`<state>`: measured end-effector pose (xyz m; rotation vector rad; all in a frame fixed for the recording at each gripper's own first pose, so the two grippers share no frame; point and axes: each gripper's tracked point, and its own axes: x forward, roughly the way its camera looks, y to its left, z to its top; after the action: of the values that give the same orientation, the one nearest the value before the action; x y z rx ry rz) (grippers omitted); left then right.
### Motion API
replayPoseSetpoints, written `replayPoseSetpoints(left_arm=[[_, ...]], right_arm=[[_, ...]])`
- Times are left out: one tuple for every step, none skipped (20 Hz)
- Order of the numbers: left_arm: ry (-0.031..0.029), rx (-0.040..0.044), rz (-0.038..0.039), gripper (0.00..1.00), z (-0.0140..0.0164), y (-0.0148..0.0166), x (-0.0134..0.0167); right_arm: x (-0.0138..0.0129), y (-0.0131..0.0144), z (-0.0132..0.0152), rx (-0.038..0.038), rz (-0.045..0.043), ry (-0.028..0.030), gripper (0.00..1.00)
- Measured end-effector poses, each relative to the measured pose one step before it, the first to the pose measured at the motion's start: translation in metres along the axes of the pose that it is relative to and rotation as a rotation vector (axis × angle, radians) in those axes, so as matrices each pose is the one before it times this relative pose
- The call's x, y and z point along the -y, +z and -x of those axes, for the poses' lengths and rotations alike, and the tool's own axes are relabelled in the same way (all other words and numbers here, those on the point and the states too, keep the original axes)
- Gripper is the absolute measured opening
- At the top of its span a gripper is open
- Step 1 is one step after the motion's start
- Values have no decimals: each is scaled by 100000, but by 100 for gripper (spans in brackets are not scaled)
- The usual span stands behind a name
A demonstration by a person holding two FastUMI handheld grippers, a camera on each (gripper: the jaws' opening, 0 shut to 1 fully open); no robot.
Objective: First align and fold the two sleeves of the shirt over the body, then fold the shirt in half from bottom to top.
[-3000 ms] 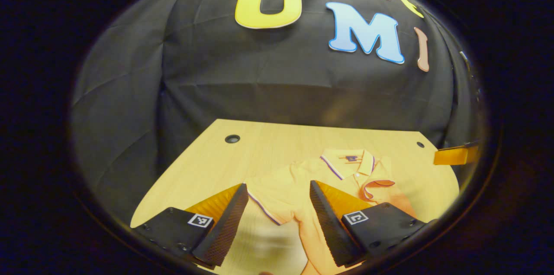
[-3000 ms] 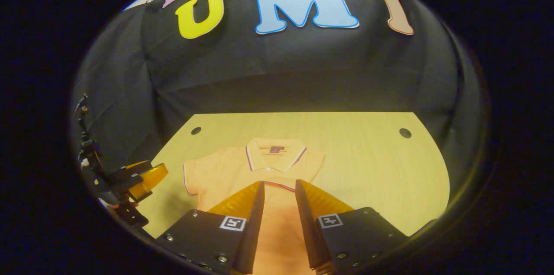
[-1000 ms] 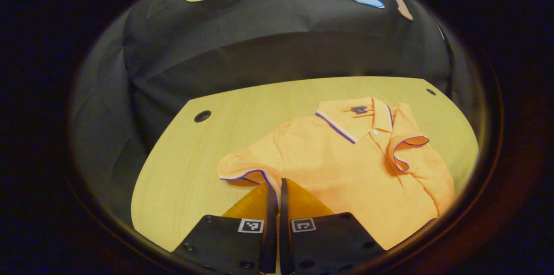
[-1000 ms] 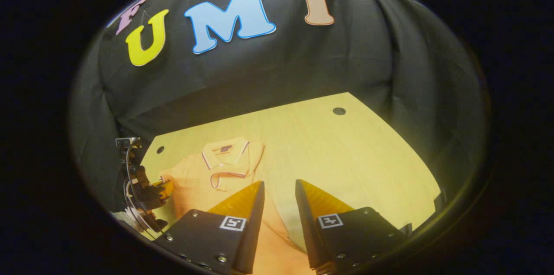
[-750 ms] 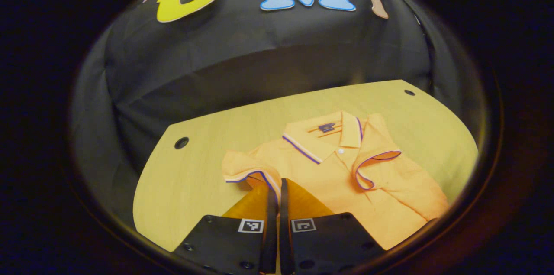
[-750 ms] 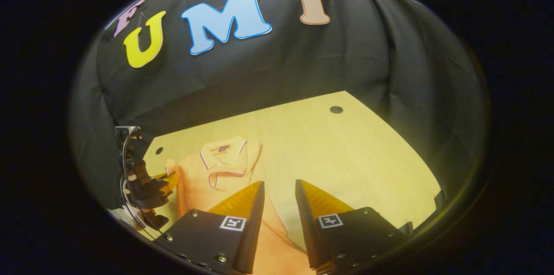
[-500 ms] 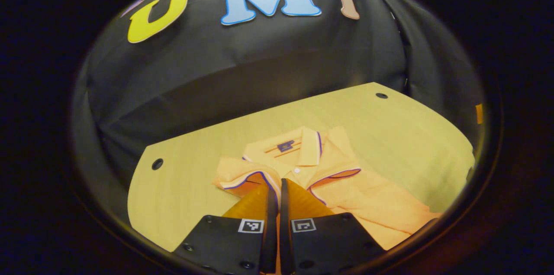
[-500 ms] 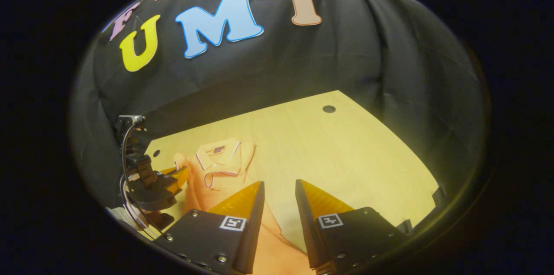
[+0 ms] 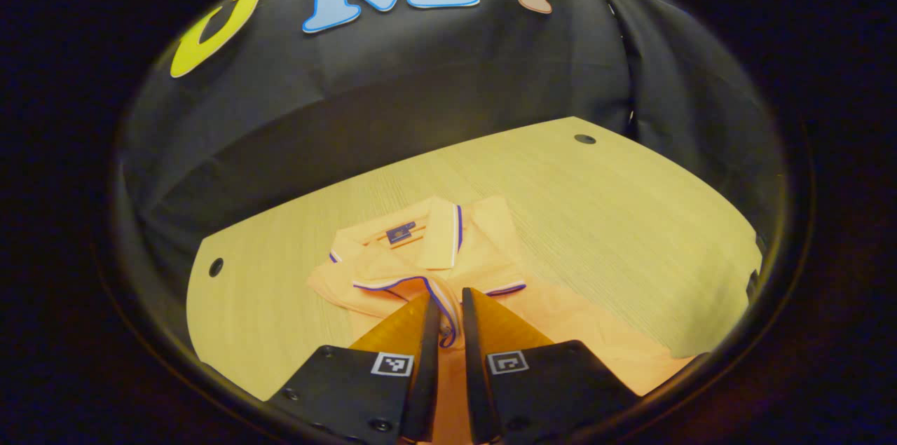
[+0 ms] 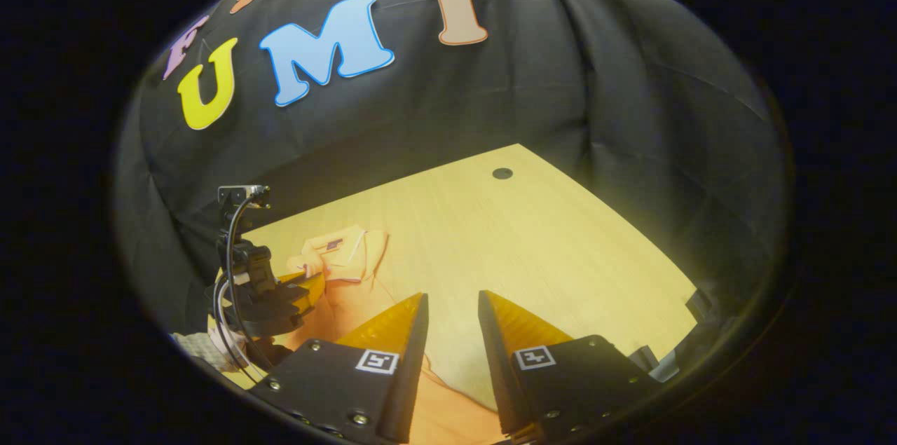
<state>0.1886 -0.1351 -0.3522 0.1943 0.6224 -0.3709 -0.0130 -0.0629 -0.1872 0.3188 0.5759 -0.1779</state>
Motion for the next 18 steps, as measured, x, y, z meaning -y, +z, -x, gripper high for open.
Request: replayPoseSetpoints(left_arm=[[-1401, -351, 1367, 44, 221, -178, 341], [-9, -177, 1168, 61, 216, -66, -39], [279, -115, 1121, 64, 99, -63, -34], [668, 79, 962, 63, 261, -135, -210], [334, 177, 1139, 64, 431, -93, -75], [296, 198, 1134, 59, 460, -101, -131], [523, 264, 977, 59, 510, -130, -288], [688, 546, 874, 70, 636, 53, -348], [386, 547, 1089, 70, 788, -16, -218], [334, 625, 1115, 70, 901, 43, -177], [136, 712, 1024, 70, 921, -33, -212], [-124, 705, 839, 70, 905, -107, -187], [-205, 778, 561, 70, 1150, -68, -105], [84, 478, 159, 70, 1029, -298, -260], [328, 471, -105, 70, 1070, -445, -234], [341, 144, -21, 70, 1250, -527, -268], [767, -127, 95, 70, 1312, -829, -320], [1018, -462, 112, 70, 1279, -886, -432]], right_arm=[[238, -72, 128, -106, -267, -23, 46], [162, -133, 13, -240, -200, 183, 46], [65, -101, -8, -237, -91, 358, 46], [20, -159, -96, -211, 43, 550, 46], [21, -56, -41, -185, 258, 677, 46], [-49, -60, -59, -163, 434, 761, 46], [-149, -181, -4, -85, 455, 865, 46], [-99, -154, -36, -113, 458, 935, 46], [-154, -128, 67, -102, 443, 1148, 46], [-161, -196, 6, -281, 489, 1169, 46], [-96, -141, 135, -325, 620, 1225, 46], [-140, -169, -194, -432, 719, 1216, 46], [-110, -153, -18, -425, 838, 1268, 46], [-119, -443, 145, -746, 1009, 1246, 46], [-52, -401, 133, -869, 1178, 1234, 46], [-32, -647, 232, -1089, 1304, 1123, 46], [-30, -557, 29, -1407, 1389, 1050, 46], [-150, -697, -61, -1529, 1434, 1006, 46]])
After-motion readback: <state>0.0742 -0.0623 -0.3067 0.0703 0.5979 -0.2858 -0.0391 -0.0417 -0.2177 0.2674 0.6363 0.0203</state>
